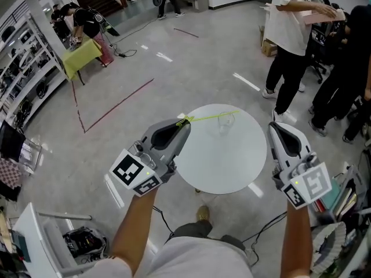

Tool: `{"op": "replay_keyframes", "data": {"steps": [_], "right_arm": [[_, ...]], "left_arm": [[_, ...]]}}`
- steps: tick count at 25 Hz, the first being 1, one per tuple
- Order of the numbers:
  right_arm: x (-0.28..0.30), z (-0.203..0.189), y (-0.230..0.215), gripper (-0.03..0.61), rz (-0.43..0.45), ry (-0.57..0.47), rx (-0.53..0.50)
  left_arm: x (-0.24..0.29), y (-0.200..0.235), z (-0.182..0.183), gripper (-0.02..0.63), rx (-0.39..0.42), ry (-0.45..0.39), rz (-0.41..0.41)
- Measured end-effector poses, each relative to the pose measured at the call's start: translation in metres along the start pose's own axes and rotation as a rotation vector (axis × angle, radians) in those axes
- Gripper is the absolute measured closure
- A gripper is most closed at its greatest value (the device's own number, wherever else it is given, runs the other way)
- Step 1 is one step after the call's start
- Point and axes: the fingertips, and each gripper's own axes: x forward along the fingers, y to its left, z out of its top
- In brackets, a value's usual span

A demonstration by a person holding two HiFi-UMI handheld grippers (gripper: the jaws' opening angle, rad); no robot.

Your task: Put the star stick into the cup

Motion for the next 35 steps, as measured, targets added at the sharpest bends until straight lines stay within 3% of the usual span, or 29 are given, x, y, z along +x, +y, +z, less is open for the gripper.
{"op": "replay_keyframes", "data": {"steps": [16,26,35], "right_arm": [[0.069,-0.025,-0.046,0.568,-0.051,0.050,-0.021],[0.074,-0.039,-0.071,0.568,-0.051,0.085,-0.014],[0.087,-0.058,-0.096,0.568,-0.006,0.111,0.002]], "left_arm": [[0.042,0.070,-0.070,0.586,-0.006,0.141,-0.072],[0.069,0.076,-0.115,0.586,-0.031,0.260,-0.116],[0.087,0.084,-0.158,0.586,-0.040,0.383,-0.098]]}}
